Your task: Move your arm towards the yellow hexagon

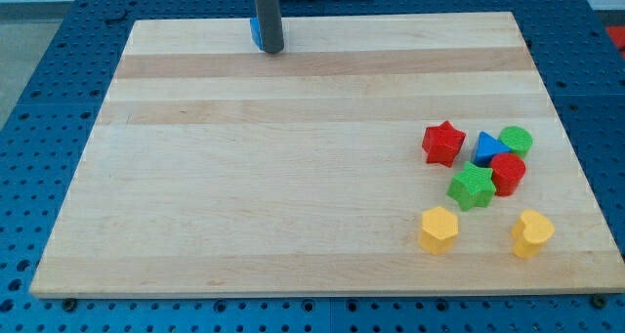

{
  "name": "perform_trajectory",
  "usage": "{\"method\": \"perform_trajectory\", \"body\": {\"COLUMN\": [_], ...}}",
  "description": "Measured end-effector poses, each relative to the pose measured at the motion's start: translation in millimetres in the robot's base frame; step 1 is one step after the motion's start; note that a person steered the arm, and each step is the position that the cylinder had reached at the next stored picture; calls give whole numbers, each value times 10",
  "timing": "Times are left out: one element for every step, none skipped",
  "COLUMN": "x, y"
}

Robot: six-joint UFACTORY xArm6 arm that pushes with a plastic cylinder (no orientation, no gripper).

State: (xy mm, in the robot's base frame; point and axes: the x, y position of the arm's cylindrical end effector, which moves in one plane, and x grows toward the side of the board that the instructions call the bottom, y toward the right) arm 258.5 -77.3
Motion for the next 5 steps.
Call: {"method": "perform_trajectory", "body": {"x": [409,1081,1581,2046,2595], "y": [45,110,444,888,1175]}}
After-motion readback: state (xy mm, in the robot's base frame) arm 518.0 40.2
